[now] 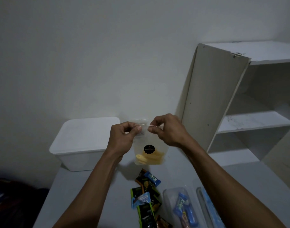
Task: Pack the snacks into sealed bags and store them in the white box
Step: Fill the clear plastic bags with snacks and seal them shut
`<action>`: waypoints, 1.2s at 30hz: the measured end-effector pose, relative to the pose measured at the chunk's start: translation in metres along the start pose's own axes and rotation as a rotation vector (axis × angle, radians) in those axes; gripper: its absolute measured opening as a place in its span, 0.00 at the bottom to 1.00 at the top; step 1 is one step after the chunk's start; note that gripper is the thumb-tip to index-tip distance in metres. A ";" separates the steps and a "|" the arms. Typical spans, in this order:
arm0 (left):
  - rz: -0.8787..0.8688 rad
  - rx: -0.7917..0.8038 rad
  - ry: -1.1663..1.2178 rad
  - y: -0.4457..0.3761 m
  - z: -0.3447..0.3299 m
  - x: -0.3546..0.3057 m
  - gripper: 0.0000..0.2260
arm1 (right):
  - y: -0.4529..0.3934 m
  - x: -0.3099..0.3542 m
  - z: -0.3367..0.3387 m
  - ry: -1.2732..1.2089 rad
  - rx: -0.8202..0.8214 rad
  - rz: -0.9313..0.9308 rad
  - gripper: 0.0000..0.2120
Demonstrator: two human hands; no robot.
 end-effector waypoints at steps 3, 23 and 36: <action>0.042 -0.032 0.063 0.001 0.006 0.005 0.04 | -0.001 -0.004 0.000 -0.048 -0.007 -0.031 0.05; 0.249 -0.207 -0.127 0.023 0.006 0.008 0.13 | 0.007 0.010 -0.032 -0.238 0.058 -0.133 0.09; 0.411 -0.286 0.017 0.018 0.014 0.022 0.08 | 0.013 0.000 -0.057 -0.411 0.182 -0.235 0.10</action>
Point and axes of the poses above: each hand's wrist, its own y-axis away from the middle knuckle, its own z-axis out of the back of the hand, x = y × z, the point moved 5 cm from there along -y, towards the middle knuckle, and after that the axes turned 14 degrees about -z, right-handed, at the moved point
